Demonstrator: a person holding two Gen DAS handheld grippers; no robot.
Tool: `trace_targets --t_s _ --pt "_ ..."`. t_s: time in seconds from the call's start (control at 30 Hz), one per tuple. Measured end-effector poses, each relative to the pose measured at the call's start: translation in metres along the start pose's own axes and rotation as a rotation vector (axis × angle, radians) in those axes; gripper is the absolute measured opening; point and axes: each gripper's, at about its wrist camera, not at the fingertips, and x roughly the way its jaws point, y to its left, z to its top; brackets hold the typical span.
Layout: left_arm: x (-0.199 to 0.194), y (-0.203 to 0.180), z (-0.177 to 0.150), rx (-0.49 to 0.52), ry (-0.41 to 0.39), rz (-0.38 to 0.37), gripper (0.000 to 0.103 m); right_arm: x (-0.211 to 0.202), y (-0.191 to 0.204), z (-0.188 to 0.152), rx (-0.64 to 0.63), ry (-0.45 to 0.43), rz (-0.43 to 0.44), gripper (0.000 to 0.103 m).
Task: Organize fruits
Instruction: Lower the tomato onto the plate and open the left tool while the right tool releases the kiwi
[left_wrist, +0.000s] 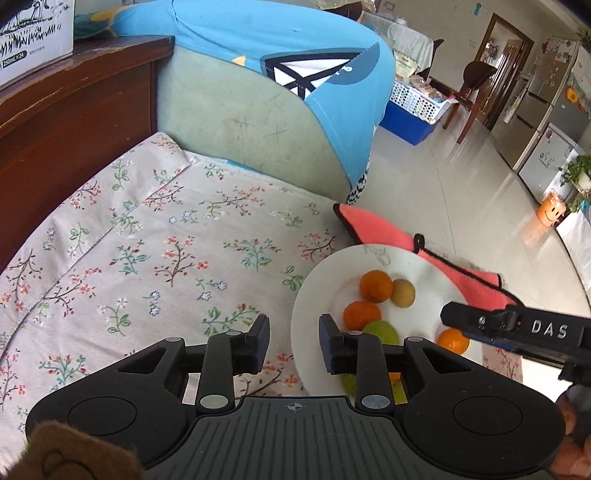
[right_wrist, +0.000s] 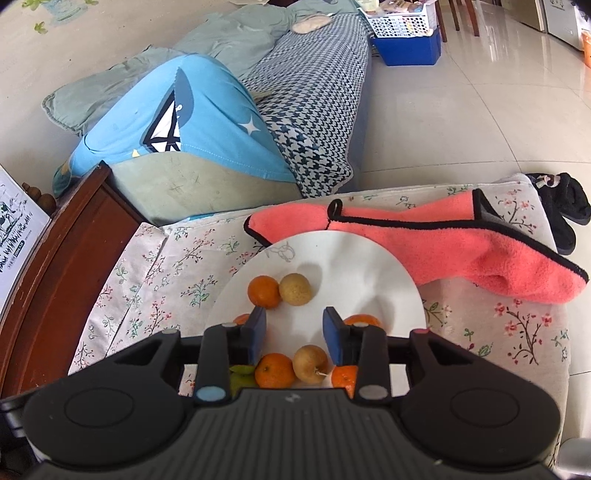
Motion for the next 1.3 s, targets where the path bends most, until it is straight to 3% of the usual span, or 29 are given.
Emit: trace_targets --t_s 0.2,0.4,0.67,0.7,0.73,0.97,1.17,1.3 --pt "-0.001 0.01 -0.017 0.075 0.061 0.034 0.029 0.001 0.004 -0.001 -0.027 0.013 -0.009 0.038" --pt "0.001 0.012 -0.028 0.086 0.104 0.054 0.034 0.002 0.006 -0.003 -0.037 0.014 -0.006 0.039" --pt "0.017 0.005 -0.039 0.107 0.161 0.078 0.032 0.001 0.008 -0.004 -0.049 0.018 -0.008 0.039" --pt "0.017 0.005 -0.04 0.108 0.156 0.078 0.032 0.001 0.007 -0.004 -0.046 0.016 -0.009 0.039" --pt "0.016 0.004 -0.041 0.109 0.148 0.078 0.024 0.001 0.007 -0.004 -0.042 0.016 -0.009 0.039" --pt "0.008 0.002 -0.03 0.055 0.085 0.066 0.024 0.0 0.005 -0.003 -0.035 0.022 -0.008 0.039" --pt "0.006 -0.012 -0.008 -0.001 0.012 0.001 0.024 0.003 -0.005 -0.004 0.002 0.048 -0.044 0.04" --pt "0.014 -0.03 0.002 0.016 -0.021 -0.032 0.024 0.001 -0.01 -0.004 0.003 0.037 -0.071 0.043"
